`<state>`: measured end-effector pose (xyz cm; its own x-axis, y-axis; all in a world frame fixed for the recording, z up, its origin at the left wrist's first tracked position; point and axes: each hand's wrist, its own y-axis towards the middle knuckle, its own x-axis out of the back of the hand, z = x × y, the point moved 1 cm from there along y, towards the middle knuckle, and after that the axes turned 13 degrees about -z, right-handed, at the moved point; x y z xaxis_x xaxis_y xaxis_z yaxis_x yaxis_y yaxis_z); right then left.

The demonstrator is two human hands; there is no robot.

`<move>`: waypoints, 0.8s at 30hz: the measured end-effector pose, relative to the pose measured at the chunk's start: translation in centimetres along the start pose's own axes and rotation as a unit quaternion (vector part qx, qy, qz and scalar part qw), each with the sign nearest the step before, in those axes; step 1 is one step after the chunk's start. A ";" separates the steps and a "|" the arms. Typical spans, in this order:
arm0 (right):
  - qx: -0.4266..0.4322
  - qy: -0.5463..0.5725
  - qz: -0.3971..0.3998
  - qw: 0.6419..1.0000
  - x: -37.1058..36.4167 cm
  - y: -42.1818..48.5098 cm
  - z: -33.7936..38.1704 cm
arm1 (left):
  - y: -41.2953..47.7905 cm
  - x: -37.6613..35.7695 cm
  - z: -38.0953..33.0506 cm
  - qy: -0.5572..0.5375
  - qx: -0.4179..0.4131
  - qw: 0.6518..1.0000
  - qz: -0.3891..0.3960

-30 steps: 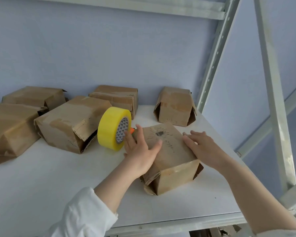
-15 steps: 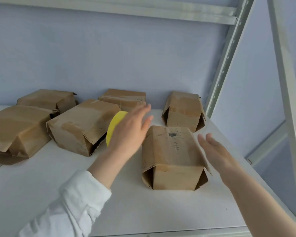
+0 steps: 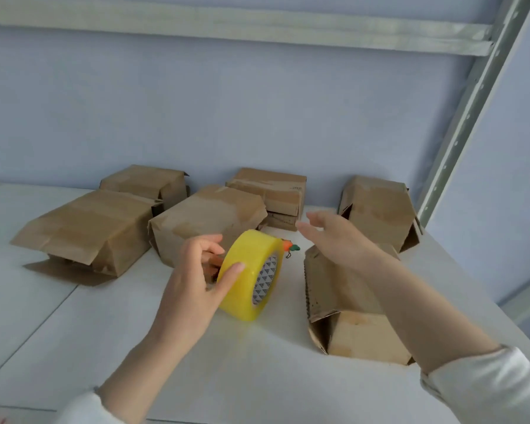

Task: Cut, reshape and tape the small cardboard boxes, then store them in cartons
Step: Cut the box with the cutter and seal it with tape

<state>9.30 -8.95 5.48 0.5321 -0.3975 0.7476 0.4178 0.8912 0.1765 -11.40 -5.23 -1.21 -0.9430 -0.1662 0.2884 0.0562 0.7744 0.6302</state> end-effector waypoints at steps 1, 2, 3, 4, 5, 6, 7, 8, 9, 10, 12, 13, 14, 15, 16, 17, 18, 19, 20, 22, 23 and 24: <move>-0.005 -0.014 0.015 1.000 -0.5 0.3 0.1 | 0.2 0.1 -0.2 -0.018 0.032 0.999 -0.016; -0.009 -0.027 0.027 0.999 -1.0 0.7 0.3 | 0.5 0.1 -0.4 -0.030 0.062 0.997 -0.021; -0.011 -0.036 0.034 0.999 -1.5 1.1 0.5 | 0.9 0.0 -0.5 -0.044 0.092 0.995 -0.012; -0.008 -0.040 0.040 0.998 -1.9 1.5 0.8 | 1.3 -0.3 -0.6 -0.061 0.121 0.991 0.006; -0.004 -0.040 0.043 0.998 -2.2 1.8 1.1 | 1.7 -0.5 -0.7 -0.076 0.151 0.985 0.035; 0.001 -0.040 0.049 0.998 -2.5 1.9 1.4 | 1.9 -0.6 -0.7 -0.087 0.179 0.977 0.071; 0.007 -0.039 0.060 0.997 -2.7 1.9 1.7 | 1.9 -0.5 -0.8 -0.099 0.204 0.968 0.107; 0.010 -0.028 0.072 0.997 -2.8 1.8 1.9 | 1.7 -0.3 -0.9 -0.113 0.225 0.958 0.137; 0.012 -0.002 0.084 0.996 -2.9 1.5 2.1 | 1.6 0.1 -1.1 -0.129 0.242 0.948 0.159; 0.016 0.035 0.096 0.995 -2.9 1.1 2.4 | 1.5 0.5 -1.2 -0.142 0.256 0.940 0.172; 0.040 0.106 0.100 0.989 -2.9 0.3 3.1 | 1.6 0.9 -1.3 -0.153 0.273 0.933 0.180; 0.054 0.131 0.088 0.986 -2.9 -0.2 3.4 | 1.8 1.0 -1.4 -0.142 0.272 0.935 0.178; 0.069 0.148 0.066 0.984 -3.0 -0.7 3.7 | 2.0 0.9 -1.4 -0.126 0.266 0.940 0.173; 0.082 0.154 0.038 0.984 -3.0 -1.1 3.9 | 2.3 0.8 -1.5 -0.109 0.260 0.945 0.164; 0.093 0.153 0.012 0.984 -3.1 -1.5 4.1 | 2.5 0.7 -1.5 -0.093 0.254 0.950 0.155; 0.101 0.150 -0.010 0.983 -3.2 -1.8 4.1 | 2.7 0.6 -1.5 -0.079 0.243 0.955 0.148; 0.106 0.153 -0.028 0.982 -3.3 -2.1 4.1 | 2.9 0.6 -1.5 -0.068 0.231 0.959 0.149; 0.109 0.158 -0.046 0.980 -3.5 -2.4 4.0 | 3.0 0.5 -1.6 -0.060 0.221 0.961 0.154; 0.113 0.161 -0.065 0.978 -3.6 -2.6 3.8 | 3.0 0.5 -1.6 -0.057 0.215 0.962 0.157; 0.118 0.163 -0.101 0.974 -4.0 -3.2 3.7 | 2.9 0.2 -1.8 -0.063 0.214 0.963 0.148; 0.115 0.169 -0.119 0.971 -4.3 -3.4 3.6 | 2.7 0.1 -1.9 -0.069 0.217 0.964 0.137; 0.106 0.181 -0.139 0.968 -4.7 -3.7 3.6 | 2.5 -0.1 -2.0 -0.073 0.219 0.965 0.124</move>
<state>2.61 -9.60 3.68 0.6608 -0.6440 0.3855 0.4420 0.7490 0.4936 -10.48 -4.49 1.81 -0.9566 0.1199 0.2654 0.1717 0.9683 0.1813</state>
